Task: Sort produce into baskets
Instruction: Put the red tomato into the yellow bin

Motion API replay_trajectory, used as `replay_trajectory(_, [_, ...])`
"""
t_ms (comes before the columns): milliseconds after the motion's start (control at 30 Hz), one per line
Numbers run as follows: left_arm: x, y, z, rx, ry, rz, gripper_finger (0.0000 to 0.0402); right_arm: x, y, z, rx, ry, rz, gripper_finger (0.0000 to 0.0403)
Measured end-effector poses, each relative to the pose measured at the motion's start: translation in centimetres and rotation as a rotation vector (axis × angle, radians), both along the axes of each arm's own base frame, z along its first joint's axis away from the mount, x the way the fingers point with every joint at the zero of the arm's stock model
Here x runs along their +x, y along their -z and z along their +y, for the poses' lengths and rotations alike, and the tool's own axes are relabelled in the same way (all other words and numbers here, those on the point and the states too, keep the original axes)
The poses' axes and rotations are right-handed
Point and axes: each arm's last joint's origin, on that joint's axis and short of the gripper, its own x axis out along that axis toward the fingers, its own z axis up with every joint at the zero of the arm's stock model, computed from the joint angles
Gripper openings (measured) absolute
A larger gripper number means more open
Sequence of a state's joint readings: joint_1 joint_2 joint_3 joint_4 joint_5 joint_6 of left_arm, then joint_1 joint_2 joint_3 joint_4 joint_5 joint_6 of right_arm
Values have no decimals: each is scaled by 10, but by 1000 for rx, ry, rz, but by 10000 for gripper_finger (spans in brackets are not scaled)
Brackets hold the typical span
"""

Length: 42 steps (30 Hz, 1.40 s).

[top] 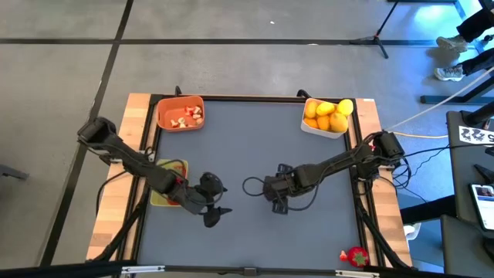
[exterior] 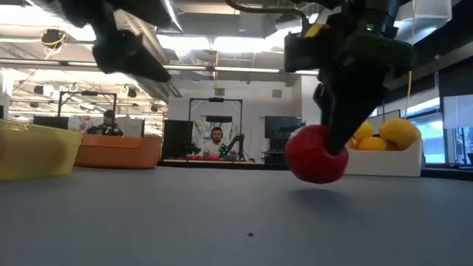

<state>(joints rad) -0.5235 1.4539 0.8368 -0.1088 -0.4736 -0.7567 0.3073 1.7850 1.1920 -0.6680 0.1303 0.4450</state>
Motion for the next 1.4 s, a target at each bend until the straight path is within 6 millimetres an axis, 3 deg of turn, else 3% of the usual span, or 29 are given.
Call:
replay_trajectory(200, [17, 22, -2, -3, -26, 0, 382, 9, -3, 3, 23, -6, -99, 235])
replay_trajectory(467, [30, 39, 0, -17, -60, -5, 382, 17, 5, 5, 30, -8, -135, 319])
replay_trajectory(600, [33, 45, 1, -12, -66, 7, 381, 23, 16, 7, 30, -28, -138, 341])
replay_trajectory(1167, [39, 42, 1, -31, -54, -56, 381, 31, -5, 10, 85, -62, -304, 321])
replay_trajectory(1400, [40, 42, 0, -34, -54, -61, 381, 24, -27, 16, 65, -88, -170, 321])
